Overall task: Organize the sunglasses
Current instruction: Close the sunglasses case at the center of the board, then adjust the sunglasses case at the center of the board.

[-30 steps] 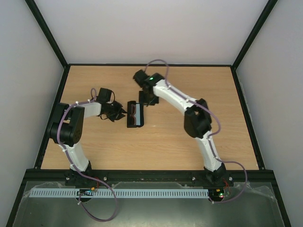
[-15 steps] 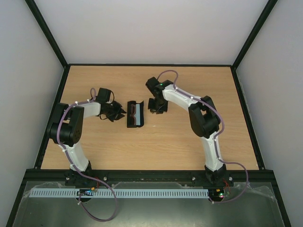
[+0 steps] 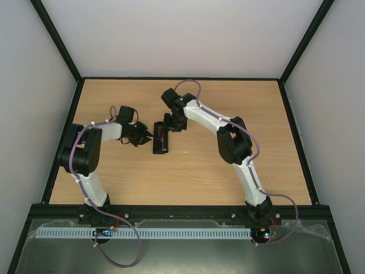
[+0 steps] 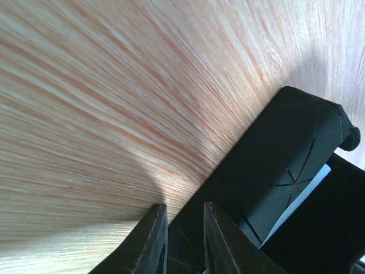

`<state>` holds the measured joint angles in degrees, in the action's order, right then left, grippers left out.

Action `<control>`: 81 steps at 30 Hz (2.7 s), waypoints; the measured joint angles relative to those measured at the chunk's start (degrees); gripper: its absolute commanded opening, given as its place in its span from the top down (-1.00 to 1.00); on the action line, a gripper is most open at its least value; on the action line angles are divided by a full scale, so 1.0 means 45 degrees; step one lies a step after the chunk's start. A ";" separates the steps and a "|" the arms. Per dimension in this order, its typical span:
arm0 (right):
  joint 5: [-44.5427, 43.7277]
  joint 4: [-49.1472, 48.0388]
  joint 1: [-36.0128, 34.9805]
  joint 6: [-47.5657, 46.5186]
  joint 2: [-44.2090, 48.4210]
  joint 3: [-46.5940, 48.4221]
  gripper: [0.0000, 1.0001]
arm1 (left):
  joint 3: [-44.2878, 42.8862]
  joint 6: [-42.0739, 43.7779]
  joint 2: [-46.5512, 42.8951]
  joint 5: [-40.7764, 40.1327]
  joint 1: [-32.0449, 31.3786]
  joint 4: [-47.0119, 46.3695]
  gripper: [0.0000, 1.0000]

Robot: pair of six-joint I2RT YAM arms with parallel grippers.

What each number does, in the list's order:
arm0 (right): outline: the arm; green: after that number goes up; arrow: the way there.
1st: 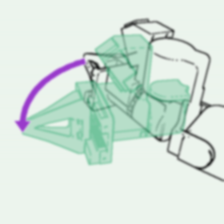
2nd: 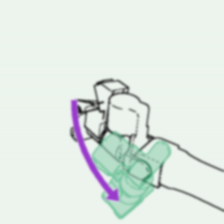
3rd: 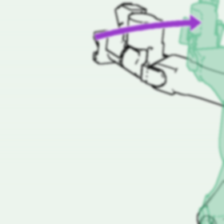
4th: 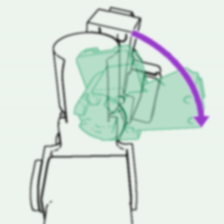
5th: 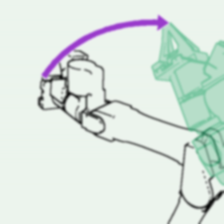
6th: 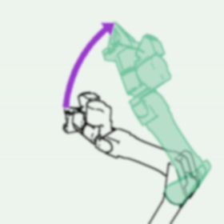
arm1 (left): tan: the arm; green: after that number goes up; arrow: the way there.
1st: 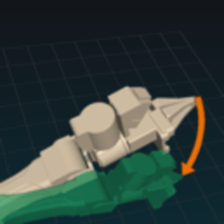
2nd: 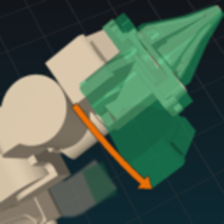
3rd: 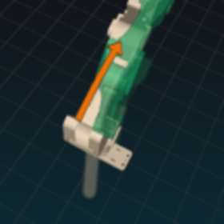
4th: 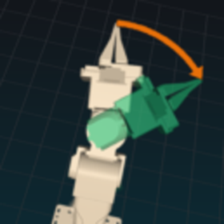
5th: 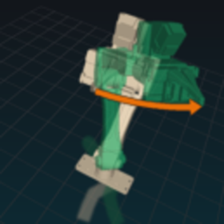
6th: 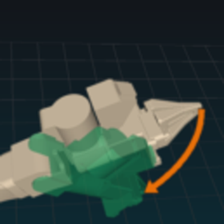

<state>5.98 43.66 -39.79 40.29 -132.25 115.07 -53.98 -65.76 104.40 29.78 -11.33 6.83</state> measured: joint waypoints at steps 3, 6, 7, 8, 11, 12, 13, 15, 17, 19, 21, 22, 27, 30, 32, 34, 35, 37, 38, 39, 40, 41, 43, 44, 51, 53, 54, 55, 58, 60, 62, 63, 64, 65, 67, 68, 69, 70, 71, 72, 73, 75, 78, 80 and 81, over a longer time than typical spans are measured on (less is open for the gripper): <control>0.0015 0.0024 -0.0214 0.0024 0.0000 0.0160 0.60 | -0.0053 -0.0005 0.0073 0.0034 -0.0068 -0.0083 0.57; 0.0092 0.0029 -0.0437 0.0102 0.0000 0.0189 0.60 | -0.0068 -0.0024 0.0121 0.0068 -0.0151 -0.0209 0.57; 0.0141 0.0049 -0.0461 0.0141 -0.0024 0.0233 0.61 | -0.0068 -0.0049 0.0131 0.0068 -0.0175 -0.0243 0.57; 0.0189 0.0097 -0.0554 0.0155 -0.0078 0.0345 0.61 | -0.0068 -0.0053 0.0136 0.0068 -0.0199 -0.0272 0.57; 0.0330 0.0180 -0.0704 0.0199 -0.0427 0.0947 0.61 | -0.0068 -0.0058 0.0146 0.0097 -0.0248 -0.0311 0.57; 0.0355 0.0214 -0.0738 0.0199 -0.0515 0.1078 0.61 | -0.0073 -0.0058 0.0151 0.0097 -0.0253 -0.0316 0.57; 0.0389 0.0243 -0.0772 0.0199 -0.0617 0.1219 0.61 | -0.0073 -0.0058 0.0155 0.0107 -0.0262 -0.0316 0.57; 0.0452 0.0306 -0.0797 0.0199 -0.0704 0.1350 0.61 | -0.0073 -0.0058 0.0155 0.0121 -0.0262 -0.0316 0.57; 0.0515 0.0330 -0.0816 0.0194 -0.0758 0.1452 0.61 | -0.0073 -0.0063 0.0155 0.0146 -0.0267 -0.0316 0.57; 0.0563 0.0379 -0.0821 0.0189 -0.0797 0.1545 0.63 | -0.0073 -0.0083 0.0155 0.0151 -0.0267 -0.0316 0.57; 0.0612 0.0452 -0.0821 0.0160 -0.0869 0.1651 0.63 | -0.0073 -0.0097 0.0155 0.0151 -0.0267 -0.0316 0.57; 0.0627 0.0525 -0.0821 0.0141 -0.0933 0.1739 0.63 | -0.0073 -0.0102 0.0155 0.0151 -0.0267 -0.0316 0.58; 0.0476 0.0753 -0.0826 -0.0097 -0.1039 0.1851 0.53 | -0.0073 -0.0092 0.0131 0.0155 -0.0102 -0.0287 0.56; 0.0248 0.0952 -0.0831 -0.0257 -0.1005 0.2064 0.48 | -0.0073 -0.0034 -0.0068 0.0146 0.0185 -0.0058 0.54; 0.0165 0.1035 -0.0831 -0.0364 -0.0826 0.2064 0.48 | -0.0097 0.0087 -0.0398 0.0121 0.0495 0.0296 0.54; 0.0087 0.1103 -0.0826 -0.0466 -0.0525 0.1928 0.47 | -0.0228 0.0287 -0.0801 0.0044 0.0724 0.0719 0.54; 0.0029 0.1088 -0.0831 -0.0529 -0.0209 0.1632 0.46 | -0.0277 0.0379 -0.0976 0.0019 0.0801 0.0840 0.54; -0.0087 0.0976 -0.0816 -0.0597 0.0758 0.0491 0.41 | -0.0277 0.0597 -0.1433 -0.0058 0.0903 0.1137 0.54; -0.0102 0.0884 -0.0772 -0.0607 0.1375 -0.0262 0.40 | -0.0248 0.0704 -0.1681 -0.0063 0.0894 0.1287 0.55; -0.0073 0.0801 -0.0724 -0.0607 0.2025 -0.1064 0.40 | -0.0141 0.0777 -0.1923 -0.0063 0.0860 0.1336 0.55; -0.0053 0.0758 -0.0675 -0.0588 0.2560 -0.1700 0.41 | 0.0078 0.0835 -0.2220 -0.0068 0.0821 0.1331 0.56; 0.0029 0.0597 -0.0583 -0.0573 0.3230 -0.2545 0.41 | 0.0442 0.0869 -0.2608 -0.0078 0.0758 0.1375 0.56; 0.0117 0.0510 -0.0287 -0.0510 0.4299 -0.3808 0.41 | 0.1137 0.0865 -0.3201 -0.0112 0.0588 0.1486 0.57; 0.0160 0.0447 -0.0117 -0.0486 0.4711 -0.4328 0.41 | 0.1506 0.0860 -0.3478 -0.0160 0.0461 0.1613 0.57; 0.0573 -0.0155 0.0588 -0.0233 0.6290 -0.6907 0.41 | 0.3424 0.0384 -0.4454 -0.0636 -0.0389 0.1773 0.59; 0.0646 -0.0233 0.0588 -0.0223 0.6572 -0.7305 0.41 | 0.3512 0.0209 -0.4274 -0.0840 -0.0607 0.1695 0.60; 0.0685 -0.0316 0.0593 -0.0228 0.6751 -0.7524 0.40 | 0.3468 0.0175 -0.4124 -0.0942 -0.0738 0.1603 0.60; 0.0709 -0.0355 0.0607 -0.0228 0.6941 -0.7718 0.41 | 0.3366 0.0141 -0.3886 -0.1073 -0.0869 0.1511 0.61; 0.0826 -0.0457 0.0704 -0.0233 0.7587 -0.8359 0.41 | 0.2807 0.0087 -0.3089 -0.1375 -0.1282 0.1316 0.60; 0.0860 -0.0466 0.0826 -0.0233 0.7975 -0.8709 0.40 | 0.2390 0.0073 -0.2720 -0.1627 -0.1583 0.1185 0.60; 0.0874 -0.0495 0.0928 -0.0228 0.8315 -0.9024 0.41 | 0.2025 0.0000 -0.2375 -0.1812 -0.1875 0.1069 0.60; 0.0884 -0.0549 0.0962 -0.0233 0.8495 -0.9214 0.40 | 0.1885 -0.0068 -0.2229 -0.1899 -0.2035 0.0981 0.60; 0.0889 -0.0573 0.1005 -0.0228 0.8650 -0.9379 0.40 | 0.1773 -0.0126 -0.2118 -0.1977 -0.2200 0.0923 0.60; 0.0889 -0.0602 0.1025 -0.0228 0.8806 -0.9559 0.41 | 0.1666 -0.0209 -0.2001 -0.2030 -0.2385 0.0850 0.60; 0.0889 -0.0641 0.1059 -0.0223 0.8981 -0.9806 0.40 | 0.1409 -0.0423 -0.1753 -0.2103 -0.2827 0.0729 0.60; 0.0889 -0.0661 0.1088 -0.0223 0.9068 -0.9938 0.41 | 0.1297 -0.0520 -0.1642 -0.2123 -0.3007 0.0680 0.60; 0.0894 -0.0670 0.1093 -0.0219 0.9141 -1.0054 0.40 | 0.1117 -0.0651 -0.1486 -0.2157 -0.3269 0.0656 0.60; 0.0894 -0.0680 0.1103 -0.0214 0.9199 -1.0156 0.41 | 0.0928 -0.0787 -0.1331 -0.2171 -0.3512 0.0622 0.61; 0.0889 -0.0690 0.1103 -0.0209 0.9248 -1.0248 0.41 | 0.0782 -0.0894 -0.1214 -0.2191 -0.3677 0.0568 0.60; 0.0889 -0.0690 0.1117 -0.0189 0.9292 -1.0326 0.41 | 0.0622 -0.1025 -0.1073 -0.2200 -0.3881 0.0525 0.60; 0.0889 -0.0695 0.1137 -0.0185 0.9321 -1.0389 0.41 | 0.0481 -0.1151 -0.0952 -0.2200 -0.4031 0.0491 0.60; 0.0889 -0.0729 0.1171 -0.0180 0.9408 -1.0516 0.41 | 0.0092 -0.1389 -0.0559 -0.2191 -0.4323 0.0340 0.61; 0.0889 -0.0738 0.1214 -0.0175 0.9496 -1.0613 0.41 | -0.0549 -0.1642 0.0068 -0.2166 -0.4643 0.0180 0.61; 0.0879 -0.0738 0.1263 -0.0180 0.9559 -1.0652 0.41 | -0.1054 -0.1773 0.0476 -0.2152 -0.4794 0.0102 0.60; 0.0879 -0.0738 0.1282 -0.0185 0.9593 -1.0666 0.41 | -0.1248 -0.1802 0.0641 -0.2157 -0.4847 0.0073 0.60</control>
<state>9.93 40.34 -34.02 39.46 -89.08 67.07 -59.59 -73.87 107.28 20.08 -33.15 7.16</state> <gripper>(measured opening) 0.296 0.198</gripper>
